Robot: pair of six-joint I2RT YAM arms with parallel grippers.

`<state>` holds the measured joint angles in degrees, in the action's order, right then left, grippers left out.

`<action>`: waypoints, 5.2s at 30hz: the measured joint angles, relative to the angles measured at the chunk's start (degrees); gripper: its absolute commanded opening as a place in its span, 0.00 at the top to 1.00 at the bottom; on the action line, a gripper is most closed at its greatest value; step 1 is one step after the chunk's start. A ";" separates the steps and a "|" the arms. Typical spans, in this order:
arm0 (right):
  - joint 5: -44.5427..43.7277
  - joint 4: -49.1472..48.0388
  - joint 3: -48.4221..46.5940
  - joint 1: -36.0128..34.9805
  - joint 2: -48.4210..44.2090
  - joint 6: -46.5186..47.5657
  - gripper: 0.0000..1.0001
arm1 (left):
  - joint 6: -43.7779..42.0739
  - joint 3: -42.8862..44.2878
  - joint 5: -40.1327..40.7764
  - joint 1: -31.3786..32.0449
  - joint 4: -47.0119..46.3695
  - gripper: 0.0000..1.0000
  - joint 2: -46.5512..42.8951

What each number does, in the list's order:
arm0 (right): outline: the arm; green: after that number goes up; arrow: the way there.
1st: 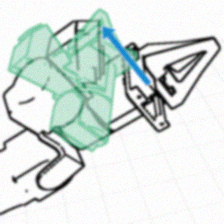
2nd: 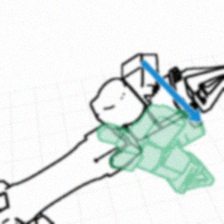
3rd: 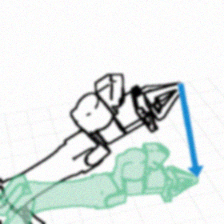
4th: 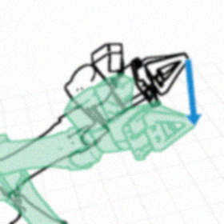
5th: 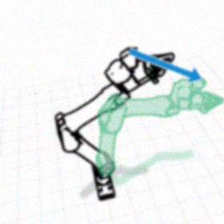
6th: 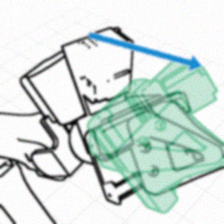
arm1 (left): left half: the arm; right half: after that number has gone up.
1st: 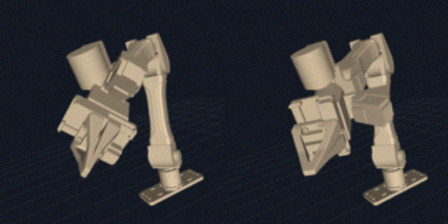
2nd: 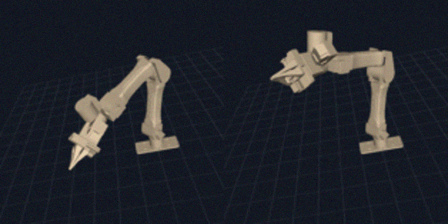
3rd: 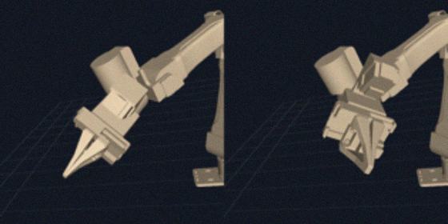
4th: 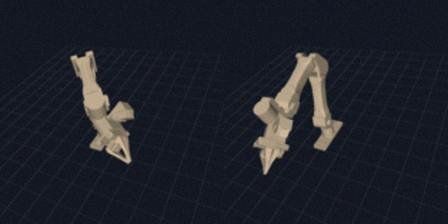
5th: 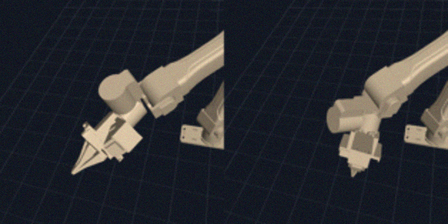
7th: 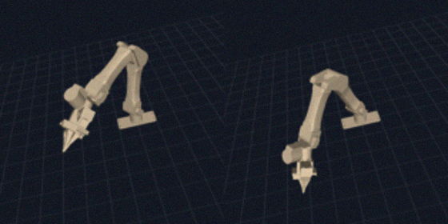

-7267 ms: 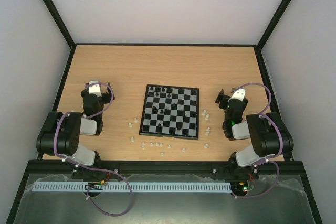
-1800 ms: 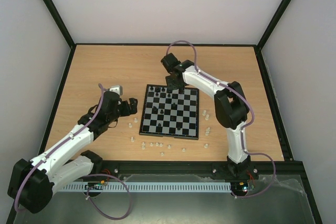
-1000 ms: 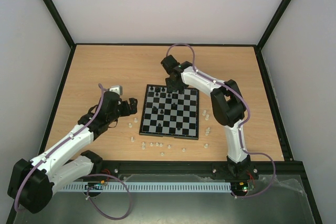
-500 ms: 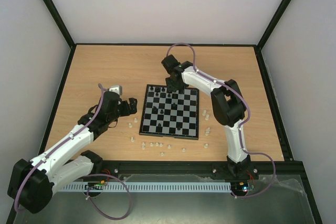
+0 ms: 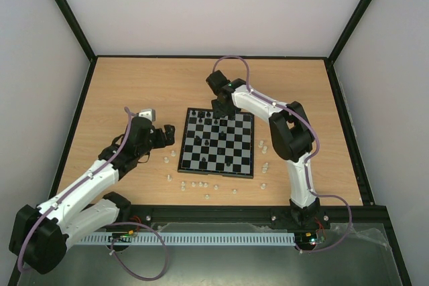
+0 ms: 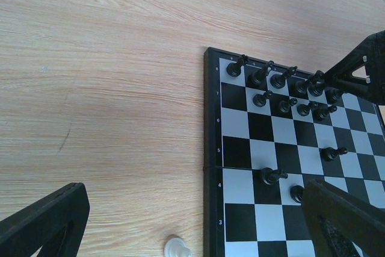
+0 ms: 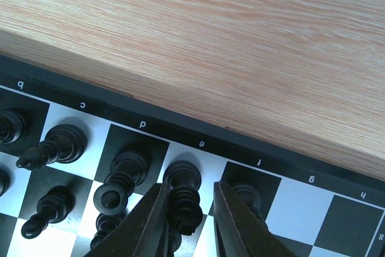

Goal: Set up the chess pieces on the board
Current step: Place the chess piece on the chessboard, then move the chess piece to the chessboard.

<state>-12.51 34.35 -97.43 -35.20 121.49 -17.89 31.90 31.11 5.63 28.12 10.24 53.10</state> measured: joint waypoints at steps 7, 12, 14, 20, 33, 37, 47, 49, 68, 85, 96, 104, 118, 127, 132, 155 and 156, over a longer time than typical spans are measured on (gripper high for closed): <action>0.00 -0.02 0.09 0.00 0.04 0.00 0.79 | 0.02 0.00 0.02 0.00 0.11 0.00 -0.55; 0.00 -0.02 0.13 0.00 0.04 -0.02 0.78 | 0.02 -0.02 0.24 0.22 0.70 0.00 -1.16; 0.02 -0.07 0.22 0.00 0.04 -0.02 0.70 | 0.02 -0.02 0.35 0.22 1.01 0.01 -1.33; 0.87 -1.55 3.48 0.00 -2.23 -0.13 0.51 | 0.04 0.00 0.72 0.26 2.12 0.01 -3.45; 6.21 -6.80 11.78 -0.02 -29.64 -1.03 0.50 | 0.31 3.34 2.99 0.39 4.66 0.00 -4.66; 6.25 -6.80 16.92 -0.02 -31.12 -1.99 0.58 | 0.28 3.34 2.84 0.48 4.72 0.01 -4.70; 5.79 -5.14 26.93 -7.15 -30.03 -4.28 0.60 | 0.26 3.34 1.64 0.50 4.72 0.01 -5.55; 5.95 -5.25 26.93 -8.24 -29.38 -4.44 0.62 | 0.26 3.34 1.62 0.52 4.70 0.00 -5.55; 5.92 -6.23 24.30 -8.33 -16.74 -4.50 0.71 | 0.26 3.32 1.25 0.59 4.70 0.01 -5.55; 0.85 -5.97 19.21 -8.33 -11.93 -3.98 0.76 | 0.26 3.02 1.27 0.59 4.57 0.01 -4.66; 0.13 -5.97 18.10 -8.26 -9.62 -3.48 0.78 | 0.26 2.89 1.29 0.59 4.48 0.00 -4.52; -0.09 -5.99 18.10 -7.56 -9.49 -2.99 0.90 | 0.26 2.89 1.31 0.59 4.37 0.01 -3.82; -0.24 -6.27 19.43 1.75 -10.47 -2.64 0.90 | 0.24 2.89 1.36 0.59 4.24 0.00 -2.89; 0.50 -6.27 18.43 1.68 -10.38 -2.43 0.90 | 0.22 2.89 1.38 0.59 4.22 0.00 -2.67; 0.85 -6.32 17.97 1.70 -10.36 -2.23 0.89 | 0.22 2.89 1.46 0.59 4.22 0.00 -2.64; 2.62 -6.62 15.34 1.70 -8.20 -1.55 0.80 | 0.24 2.89 1.92 0.59 4.24 0.01 -2.64; 2.67 -6.62 15.34 1.70 -8.20 -1.53 0.78 | 0.24 2.89 1.92 0.59 4.24 0.00 -2.64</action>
<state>-9.85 27.73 -82.08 -33.50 113.30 -19.42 32.14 34.00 7.55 28.71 14.48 50.46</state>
